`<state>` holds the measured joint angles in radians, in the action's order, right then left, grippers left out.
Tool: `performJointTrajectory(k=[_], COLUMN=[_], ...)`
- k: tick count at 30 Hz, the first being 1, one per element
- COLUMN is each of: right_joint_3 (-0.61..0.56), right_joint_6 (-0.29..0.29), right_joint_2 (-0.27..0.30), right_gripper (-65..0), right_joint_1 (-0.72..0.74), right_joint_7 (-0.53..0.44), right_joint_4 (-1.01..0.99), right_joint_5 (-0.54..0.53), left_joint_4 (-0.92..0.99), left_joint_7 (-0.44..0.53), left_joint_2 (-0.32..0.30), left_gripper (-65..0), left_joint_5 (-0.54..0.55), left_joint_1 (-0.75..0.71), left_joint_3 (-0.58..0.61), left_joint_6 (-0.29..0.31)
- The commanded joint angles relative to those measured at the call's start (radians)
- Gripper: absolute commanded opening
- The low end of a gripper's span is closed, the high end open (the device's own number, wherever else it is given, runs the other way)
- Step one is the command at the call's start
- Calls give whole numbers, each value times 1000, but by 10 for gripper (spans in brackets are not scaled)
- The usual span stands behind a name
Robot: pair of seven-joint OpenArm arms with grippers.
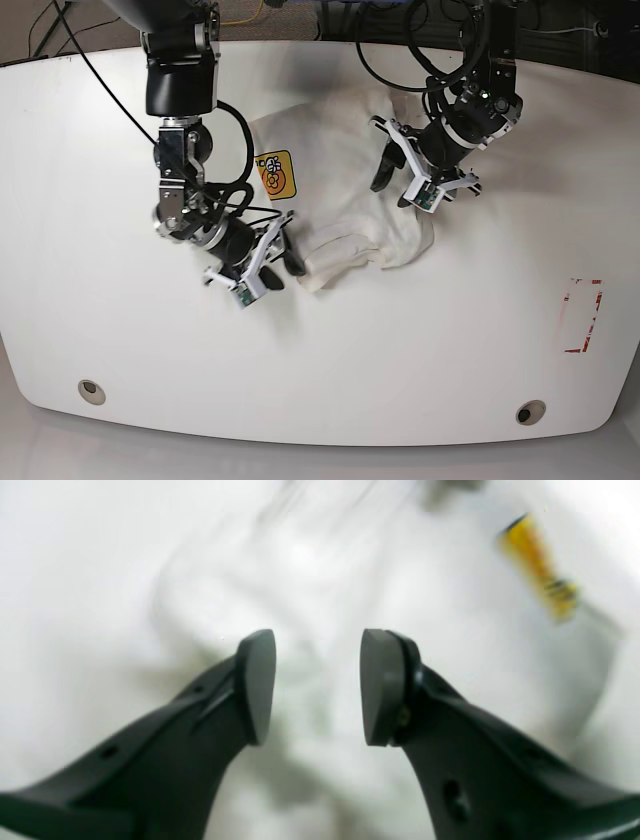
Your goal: Layout the t-shirt on the table in an organized manner, then fold the t-shirt properly
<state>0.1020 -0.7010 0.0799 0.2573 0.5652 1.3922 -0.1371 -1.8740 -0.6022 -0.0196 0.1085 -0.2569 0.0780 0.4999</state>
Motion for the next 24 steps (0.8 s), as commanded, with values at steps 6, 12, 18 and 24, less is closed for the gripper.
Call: performJointTrajectory(k=[6, 12, 18, 24], right_joint_3=[123, 190, 264, 310], right_joint_6=[3, 3, 3, 3], right_joint_2=[25, 77, 105, 107], right_gripper=[-400, -401, -400, -398], right_joint_1=[35, 33, 32, 10], right_joint_7=[135, 232, 292, 301], right_joint_4=[286, 402, 451, 450], right_joint_5=[-16, -17, -17, -17], left_joint_4=[1, 78, 190, 273], left_joint_7=[26, 29, 31, 75], left_joint_2=[56, 128, 171, 169], left_gripper=[-393, -393, -393, -393], left_joint_5=[6, 6, 6, 6], left_joint_1=[95, 152, 224, 247], left_joint_3=[64, 65, 95, 210], left_joint_6=[-4, -4, -4, -4])
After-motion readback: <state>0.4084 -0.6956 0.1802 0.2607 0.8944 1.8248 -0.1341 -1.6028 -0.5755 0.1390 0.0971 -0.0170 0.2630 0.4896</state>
